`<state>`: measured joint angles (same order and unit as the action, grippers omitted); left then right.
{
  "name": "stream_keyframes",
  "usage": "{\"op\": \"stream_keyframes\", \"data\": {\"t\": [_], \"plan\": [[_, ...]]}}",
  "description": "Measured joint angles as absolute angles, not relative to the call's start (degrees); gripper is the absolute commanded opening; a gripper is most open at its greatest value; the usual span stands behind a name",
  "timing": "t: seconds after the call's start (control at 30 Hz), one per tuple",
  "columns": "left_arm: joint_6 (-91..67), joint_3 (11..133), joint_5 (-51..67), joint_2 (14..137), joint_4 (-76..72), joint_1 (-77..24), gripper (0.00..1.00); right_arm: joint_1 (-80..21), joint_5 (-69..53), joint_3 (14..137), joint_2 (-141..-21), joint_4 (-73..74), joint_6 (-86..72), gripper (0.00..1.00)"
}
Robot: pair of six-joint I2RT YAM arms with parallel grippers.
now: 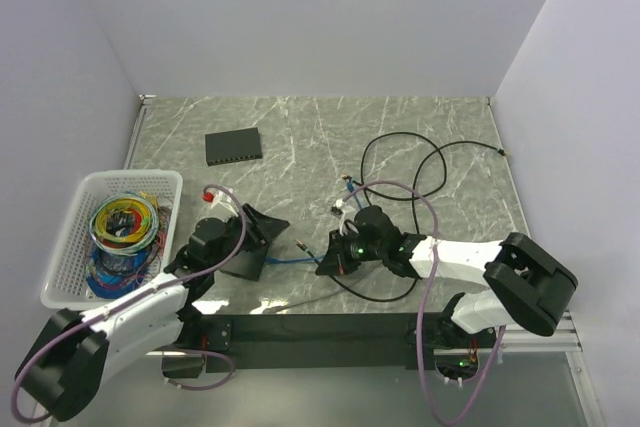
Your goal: Insert the plug into the switch port
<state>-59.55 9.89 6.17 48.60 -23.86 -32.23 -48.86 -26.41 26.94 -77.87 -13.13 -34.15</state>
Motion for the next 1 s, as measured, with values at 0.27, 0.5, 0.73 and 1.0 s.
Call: {"op": "stream_keyframes", "data": {"t": [0.27,0.5,0.73,1.0], "plan": [[-62.52,9.06,10.44,58.15,-36.93,-32.23,0.59,-48.23,-34.3,26.17,-81.38,-30.63,-39.2,0.0],[-63.96,8.62,11.29,59.29,-40.56,-32.23,0.53,-47.53,-36.1,25.63,-84.9,-35.7,-41.76,0.0],[-63.92,8.62,11.09,56.18,-39.29,-32.23,0.53,-45.54,-37.32,24.67,-85.1,-41.25,-44.58,0.0],[-63.94,7.62,10.72,54.94,-38.06,-32.23,0.47,-44.95,-39.0,24.69,-87.42,-44.84,-46.65,0.0]]}}
